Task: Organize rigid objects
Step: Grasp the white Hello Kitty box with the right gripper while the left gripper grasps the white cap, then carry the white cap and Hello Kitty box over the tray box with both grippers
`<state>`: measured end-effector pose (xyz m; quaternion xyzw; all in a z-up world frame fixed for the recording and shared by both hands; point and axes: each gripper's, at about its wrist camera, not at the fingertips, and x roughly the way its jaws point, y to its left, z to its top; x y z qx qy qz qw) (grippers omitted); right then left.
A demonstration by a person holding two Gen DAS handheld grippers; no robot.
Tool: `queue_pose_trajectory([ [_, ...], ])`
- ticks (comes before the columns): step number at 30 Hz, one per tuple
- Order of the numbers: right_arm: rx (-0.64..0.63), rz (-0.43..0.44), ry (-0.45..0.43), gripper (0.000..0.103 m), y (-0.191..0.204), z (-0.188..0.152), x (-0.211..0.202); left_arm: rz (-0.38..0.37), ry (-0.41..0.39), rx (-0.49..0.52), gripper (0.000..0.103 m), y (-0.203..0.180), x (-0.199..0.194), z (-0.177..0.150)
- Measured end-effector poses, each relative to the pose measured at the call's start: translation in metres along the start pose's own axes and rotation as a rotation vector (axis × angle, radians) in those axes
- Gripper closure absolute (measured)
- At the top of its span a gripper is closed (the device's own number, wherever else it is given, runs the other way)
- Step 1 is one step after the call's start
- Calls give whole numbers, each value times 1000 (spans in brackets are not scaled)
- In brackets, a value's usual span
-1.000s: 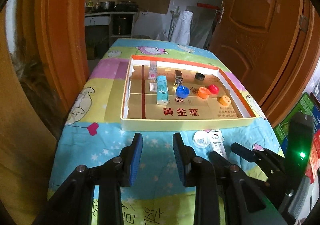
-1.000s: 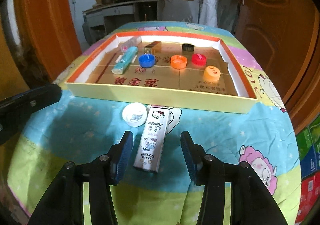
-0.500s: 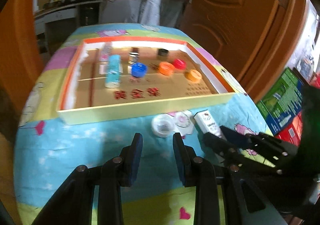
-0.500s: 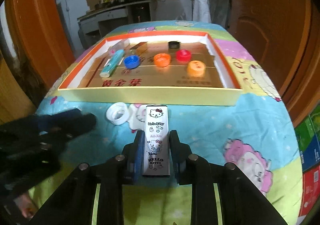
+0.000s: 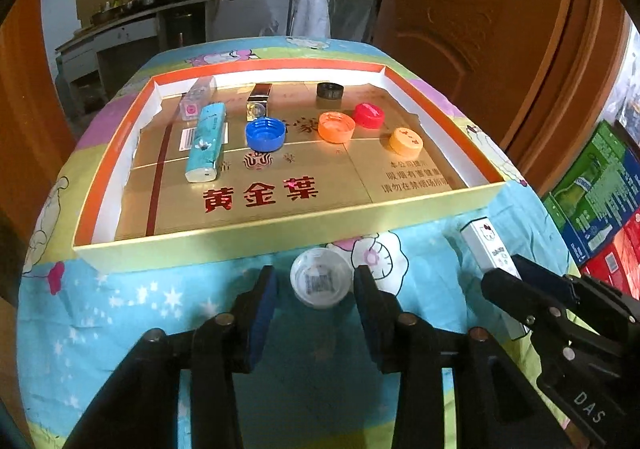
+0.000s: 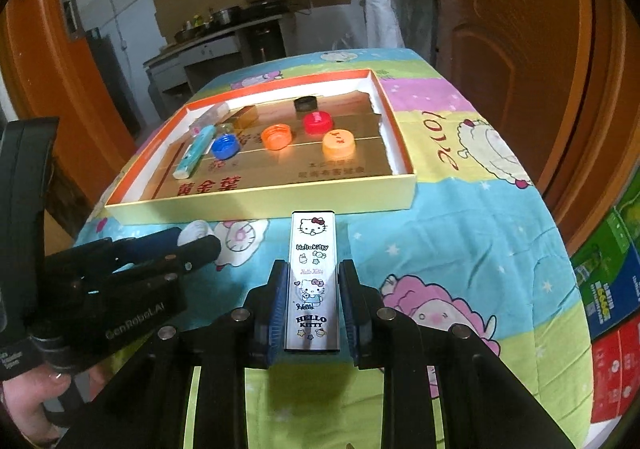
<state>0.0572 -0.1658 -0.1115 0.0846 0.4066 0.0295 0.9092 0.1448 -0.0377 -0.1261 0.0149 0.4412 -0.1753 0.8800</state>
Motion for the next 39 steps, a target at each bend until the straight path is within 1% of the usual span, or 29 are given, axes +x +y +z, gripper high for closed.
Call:
queue_pose_trajectory([
  [8, 21, 18, 1, 76, -9, -1, 3, -4, -21, -2, 73, 1, -6, 0],
  [14, 20, 33, -21, 76, -8, 4, -4, -20, -60, 1, 73, -4, -27, 6],
  [18, 14, 43, -43, 77, -5, 11, -10, -34, -84, 8, 73, -7, -39, 14],
  [24, -3, 52, -75, 77, 2, 27, -14, -34, -113, 3, 73, -5, -50, 28],
  [33, -34, 56, -108, 77, 9, 56, -9, -31, -133, -6, 73, 0, -45, 53],
  [39, -32, 59, -95, 77, 10, 69, 4, -32, -123, -6, 73, 1, -30, 66],
])
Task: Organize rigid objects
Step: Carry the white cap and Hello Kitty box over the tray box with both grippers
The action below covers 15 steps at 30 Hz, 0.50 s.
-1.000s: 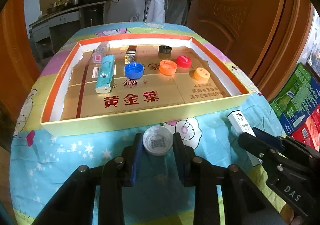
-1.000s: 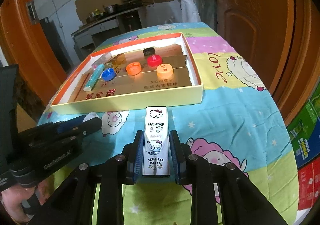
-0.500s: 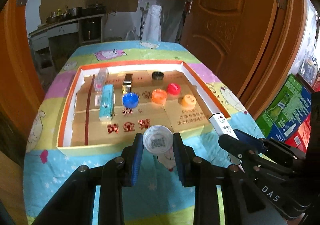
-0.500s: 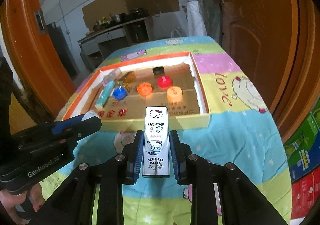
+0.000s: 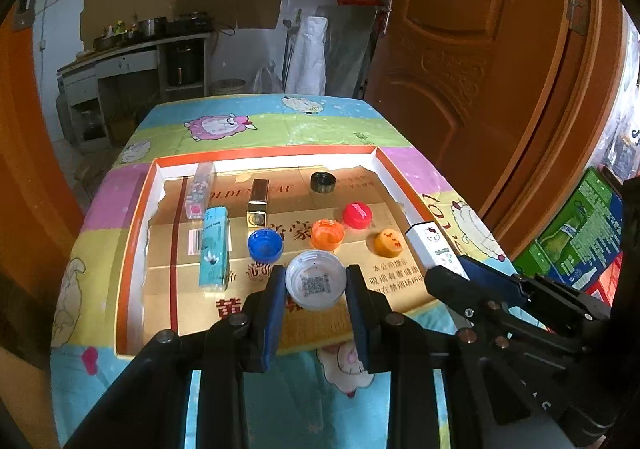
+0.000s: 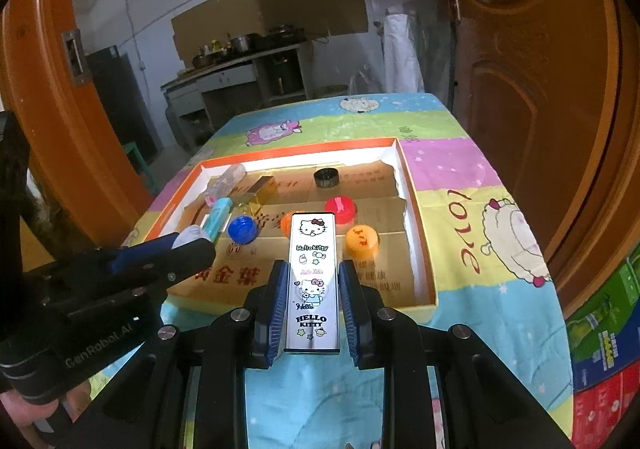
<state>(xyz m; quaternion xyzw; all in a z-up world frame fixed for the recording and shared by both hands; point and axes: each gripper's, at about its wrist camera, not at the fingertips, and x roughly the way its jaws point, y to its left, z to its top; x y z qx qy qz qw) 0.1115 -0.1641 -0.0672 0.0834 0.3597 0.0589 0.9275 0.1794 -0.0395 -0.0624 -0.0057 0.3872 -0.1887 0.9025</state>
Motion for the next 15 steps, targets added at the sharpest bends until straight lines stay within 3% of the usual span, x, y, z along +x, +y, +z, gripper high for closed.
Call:
queue_pose_trajectory([
  [15, -6, -2, 62, 77, -2, 7, 45, -7, 70, -23, 73, 11, 43, 6],
])
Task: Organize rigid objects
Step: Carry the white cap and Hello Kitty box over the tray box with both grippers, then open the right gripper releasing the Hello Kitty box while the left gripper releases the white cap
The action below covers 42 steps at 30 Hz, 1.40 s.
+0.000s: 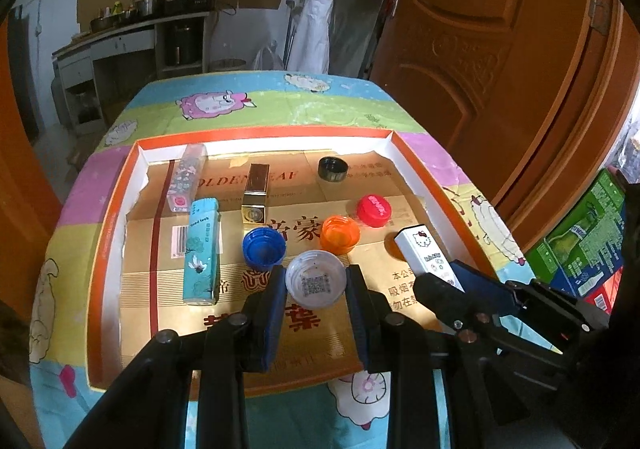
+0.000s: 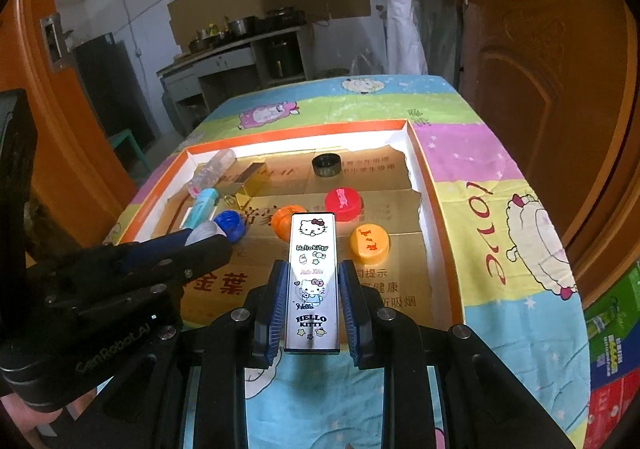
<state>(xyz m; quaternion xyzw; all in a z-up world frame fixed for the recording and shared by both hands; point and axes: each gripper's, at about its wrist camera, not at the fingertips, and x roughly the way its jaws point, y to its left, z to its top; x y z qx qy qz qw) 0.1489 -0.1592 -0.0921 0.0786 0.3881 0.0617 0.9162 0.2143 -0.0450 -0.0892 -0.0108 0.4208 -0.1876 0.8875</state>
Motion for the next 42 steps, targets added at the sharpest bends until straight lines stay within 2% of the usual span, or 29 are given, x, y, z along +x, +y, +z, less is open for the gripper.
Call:
queue_pose_trajectory([
  [18, -21, 2, 48, 76, -2, -2, 25, 22, 75, 0, 73, 8, 32, -7],
  [42, -43, -17, 59, 76, 0, -1, 43, 20, 46, 6, 73, 11, 33, -8],
])
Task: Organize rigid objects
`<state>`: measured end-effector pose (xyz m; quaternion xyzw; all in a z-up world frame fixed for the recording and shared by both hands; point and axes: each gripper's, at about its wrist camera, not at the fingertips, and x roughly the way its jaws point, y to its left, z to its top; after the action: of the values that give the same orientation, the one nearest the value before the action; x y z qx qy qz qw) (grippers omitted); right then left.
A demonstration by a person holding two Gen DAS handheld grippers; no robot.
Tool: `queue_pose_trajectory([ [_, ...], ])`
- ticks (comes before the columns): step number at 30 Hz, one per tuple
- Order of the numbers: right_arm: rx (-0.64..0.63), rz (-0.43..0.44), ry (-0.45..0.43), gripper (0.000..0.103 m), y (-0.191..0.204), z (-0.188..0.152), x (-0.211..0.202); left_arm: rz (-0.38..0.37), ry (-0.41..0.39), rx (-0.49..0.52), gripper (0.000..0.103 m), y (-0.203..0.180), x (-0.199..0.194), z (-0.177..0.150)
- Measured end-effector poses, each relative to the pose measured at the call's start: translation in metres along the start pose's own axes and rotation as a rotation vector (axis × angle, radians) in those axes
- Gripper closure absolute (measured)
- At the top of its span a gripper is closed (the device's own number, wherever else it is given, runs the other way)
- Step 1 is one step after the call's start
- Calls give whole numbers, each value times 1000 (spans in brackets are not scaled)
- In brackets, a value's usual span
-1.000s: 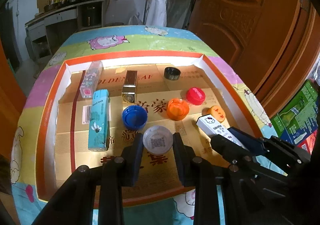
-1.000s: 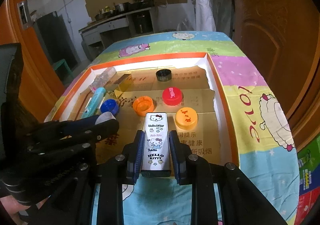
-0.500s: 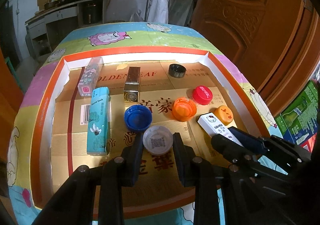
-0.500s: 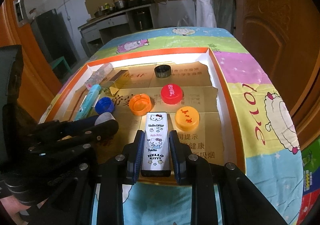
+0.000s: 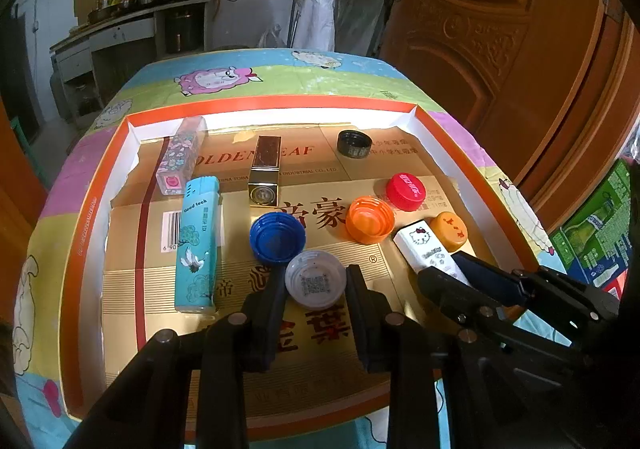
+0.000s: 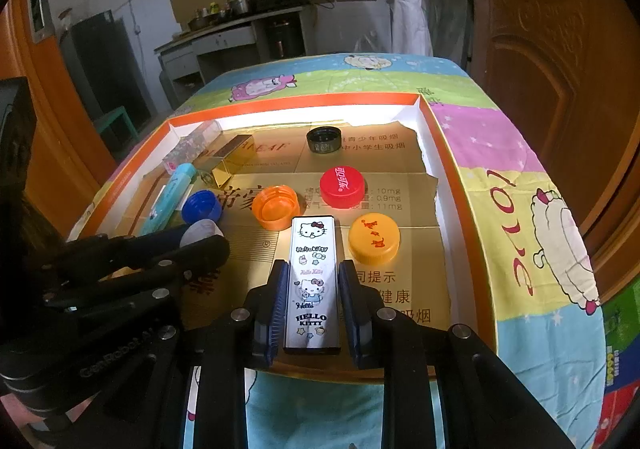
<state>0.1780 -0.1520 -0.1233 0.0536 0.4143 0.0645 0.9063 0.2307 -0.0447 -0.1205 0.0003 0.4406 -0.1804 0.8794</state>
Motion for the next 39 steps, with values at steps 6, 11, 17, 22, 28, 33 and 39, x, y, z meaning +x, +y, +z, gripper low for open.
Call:
queue_pose_trajectory([
  [6, 0, -2, -22, 75, -1, 1, -6, 2, 0, -3, 68, 2, -2, -1],
  [11, -4, -9, -30, 71, 0, 2, -10, 4, 0, -18, 64, 6, -4, -2],
  [17, 0, -14, -38, 67, 0, 1, -15, 9, -14, -38, 55, 9, -9, -2],
  [22, 0, -24, -45, 63, 1, 0, -21, 19, -26, -38, 54, 8, -16, -3],
  [28, 4, -43, -53, 55, 2, -3, -31, 35, -41, -44, 46, 9, -27, -6],
  [33, 10, -50, -72, 55, 4, -5, -44, 38, -63, -37, 46, 4, -40, -8],
  [39, 14, -59, -92, 54, 9, -9, -62, 43, -93, -36, 46, 0, -64, -14],
])
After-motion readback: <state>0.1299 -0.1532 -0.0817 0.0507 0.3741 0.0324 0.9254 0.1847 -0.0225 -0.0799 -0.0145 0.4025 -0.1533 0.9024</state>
